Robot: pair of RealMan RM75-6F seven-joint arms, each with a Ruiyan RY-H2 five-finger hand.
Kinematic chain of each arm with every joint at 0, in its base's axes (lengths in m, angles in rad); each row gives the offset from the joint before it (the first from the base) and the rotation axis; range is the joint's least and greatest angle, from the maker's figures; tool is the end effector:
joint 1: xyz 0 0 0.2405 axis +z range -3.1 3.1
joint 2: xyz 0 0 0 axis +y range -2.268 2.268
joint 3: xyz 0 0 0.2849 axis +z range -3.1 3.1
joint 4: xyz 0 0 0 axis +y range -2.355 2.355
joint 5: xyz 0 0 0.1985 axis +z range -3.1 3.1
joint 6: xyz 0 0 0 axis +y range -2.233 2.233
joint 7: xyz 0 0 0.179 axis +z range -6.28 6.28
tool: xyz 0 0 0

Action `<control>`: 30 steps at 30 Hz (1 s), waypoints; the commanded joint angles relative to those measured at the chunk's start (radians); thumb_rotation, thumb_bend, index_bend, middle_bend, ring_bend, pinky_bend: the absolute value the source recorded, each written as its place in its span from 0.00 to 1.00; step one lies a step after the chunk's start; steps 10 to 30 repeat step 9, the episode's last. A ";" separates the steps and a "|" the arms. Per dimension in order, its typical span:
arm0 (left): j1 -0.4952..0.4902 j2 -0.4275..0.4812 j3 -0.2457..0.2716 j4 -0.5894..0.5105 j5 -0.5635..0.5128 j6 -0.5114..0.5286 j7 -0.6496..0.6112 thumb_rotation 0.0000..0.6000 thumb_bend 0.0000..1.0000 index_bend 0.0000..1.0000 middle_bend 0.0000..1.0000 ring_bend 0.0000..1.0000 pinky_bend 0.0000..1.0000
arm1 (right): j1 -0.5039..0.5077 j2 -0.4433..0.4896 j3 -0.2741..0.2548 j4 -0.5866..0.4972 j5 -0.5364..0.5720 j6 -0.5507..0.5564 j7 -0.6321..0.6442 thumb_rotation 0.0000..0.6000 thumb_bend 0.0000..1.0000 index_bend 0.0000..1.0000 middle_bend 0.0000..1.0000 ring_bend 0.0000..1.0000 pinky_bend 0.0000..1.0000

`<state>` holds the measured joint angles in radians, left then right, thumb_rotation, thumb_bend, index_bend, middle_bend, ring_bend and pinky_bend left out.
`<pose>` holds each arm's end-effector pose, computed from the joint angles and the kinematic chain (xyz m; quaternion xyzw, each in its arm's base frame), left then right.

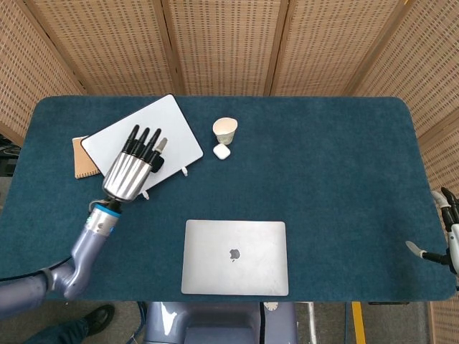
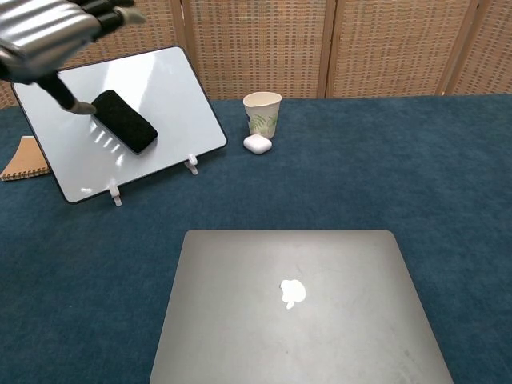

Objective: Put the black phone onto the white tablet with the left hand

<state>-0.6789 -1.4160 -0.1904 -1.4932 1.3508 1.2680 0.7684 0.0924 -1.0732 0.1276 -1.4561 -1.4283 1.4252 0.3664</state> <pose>-0.1558 0.3965 0.0835 -0.7259 -0.0677 -0.3433 0.5921 -0.3682 -0.2369 0.2284 0.5215 -0.4380 0.4442 0.5822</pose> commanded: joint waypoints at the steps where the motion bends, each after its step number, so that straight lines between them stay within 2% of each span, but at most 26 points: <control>1: 0.140 0.143 0.030 -0.159 -0.005 0.116 -0.167 1.00 0.00 0.00 0.00 0.00 0.00 | -0.001 -0.004 -0.002 -0.009 -0.006 0.009 -0.021 1.00 0.00 0.00 0.00 0.00 0.00; 5: 0.251 0.216 0.075 -0.244 -0.034 0.168 -0.328 1.00 0.00 0.00 0.00 0.00 0.00 | -0.002 -0.009 -0.005 -0.020 -0.011 0.018 -0.056 1.00 0.00 0.00 0.00 0.00 0.00; 9: 0.343 0.250 0.131 -0.274 -0.057 0.194 -0.441 1.00 0.00 0.00 0.00 0.00 0.00 | -0.004 -0.016 -0.006 -0.027 -0.013 0.026 -0.085 1.00 0.00 0.00 0.00 0.00 0.00; 30: 0.343 0.250 0.131 -0.274 -0.057 0.194 -0.441 1.00 0.00 0.00 0.00 0.00 0.00 | -0.004 -0.016 -0.006 -0.027 -0.013 0.026 -0.085 1.00 0.00 0.00 0.00 0.00 0.00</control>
